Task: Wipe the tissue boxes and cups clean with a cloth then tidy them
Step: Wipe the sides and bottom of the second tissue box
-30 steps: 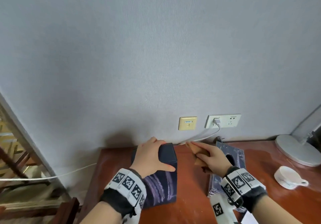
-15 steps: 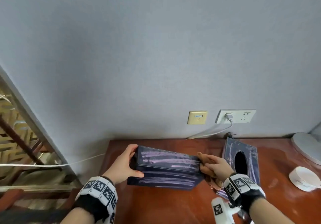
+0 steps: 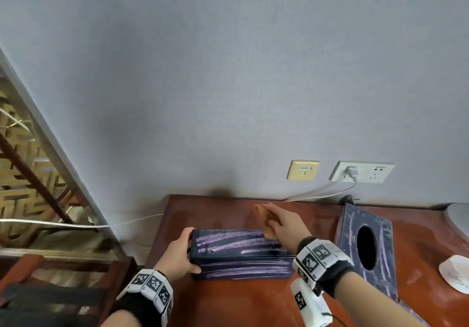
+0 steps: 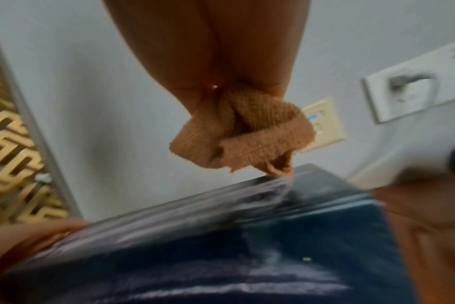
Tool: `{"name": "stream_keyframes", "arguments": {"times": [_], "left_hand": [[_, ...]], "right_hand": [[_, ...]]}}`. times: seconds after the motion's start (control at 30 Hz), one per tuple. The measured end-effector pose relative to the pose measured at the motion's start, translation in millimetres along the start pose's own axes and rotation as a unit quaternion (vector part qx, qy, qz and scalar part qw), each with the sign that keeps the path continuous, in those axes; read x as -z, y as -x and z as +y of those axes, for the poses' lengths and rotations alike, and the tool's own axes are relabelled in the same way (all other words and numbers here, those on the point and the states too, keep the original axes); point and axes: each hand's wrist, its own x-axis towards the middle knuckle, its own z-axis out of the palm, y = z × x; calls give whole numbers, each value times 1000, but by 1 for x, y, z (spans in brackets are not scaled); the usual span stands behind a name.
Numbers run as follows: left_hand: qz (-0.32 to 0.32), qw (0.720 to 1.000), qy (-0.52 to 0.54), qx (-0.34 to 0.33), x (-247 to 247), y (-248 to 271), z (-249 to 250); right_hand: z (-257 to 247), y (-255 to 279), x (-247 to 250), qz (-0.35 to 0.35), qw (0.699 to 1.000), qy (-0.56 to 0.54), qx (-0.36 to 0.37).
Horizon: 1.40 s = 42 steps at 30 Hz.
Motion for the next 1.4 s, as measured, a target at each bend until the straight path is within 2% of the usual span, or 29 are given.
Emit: {"name": "stream_keyframes", "arguments": {"times": [0.13,0.2,0.27,0.33,0.43,0.53,0.6,0.7,0.83,1.03,1.13,1.23,1.33,1.4], "left_hand": [[-17,1000,-3,-3,7,5,4],[16,999,-19,-37,12,13,10],[72,992,-12,-103,13,22,21],[97,984,0,-150,8,31,32],[100,983,-12,-154,-5,37,38],[143,976,-64,-153,-14,34,46],[160,960,-168,-154,-22,31,52],[166,931,-298,-132,-39,21,53],[114,926,-343,-104,-35,14,41],[130,907,-384,-117,-42,15,20],[113,905,-396,-106,-49,20,23],[110,908,-383,-133,-55,23,25],[167,889,-365,-220,-72,27,31],[153,900,-300,-277,-86,33,37]], "right_hand": [[-43,-11,-31,-49,993,37,104],[-63,-15,-50,-66,990,39,118],[-77,-15,-70,-99,987,49,120],[-80,-12,-91,-131,981,63,126],[-73,-10,-104,-142,978,66,137],[-60,-7,-80,-154,981,40,112],[-40,-5,-53,-143,984,50,92],[5,-3,-12,-162,976,140,47],[49,11,13,-169,958,232,15],[48,17,10,-128,964,232,33],[48,19,8,-112,966,230,23],[44,21,9,-114,965,236,8],[35,23,12,-117,964,238,6],[32,25,14,-116,964,240,3]]}}
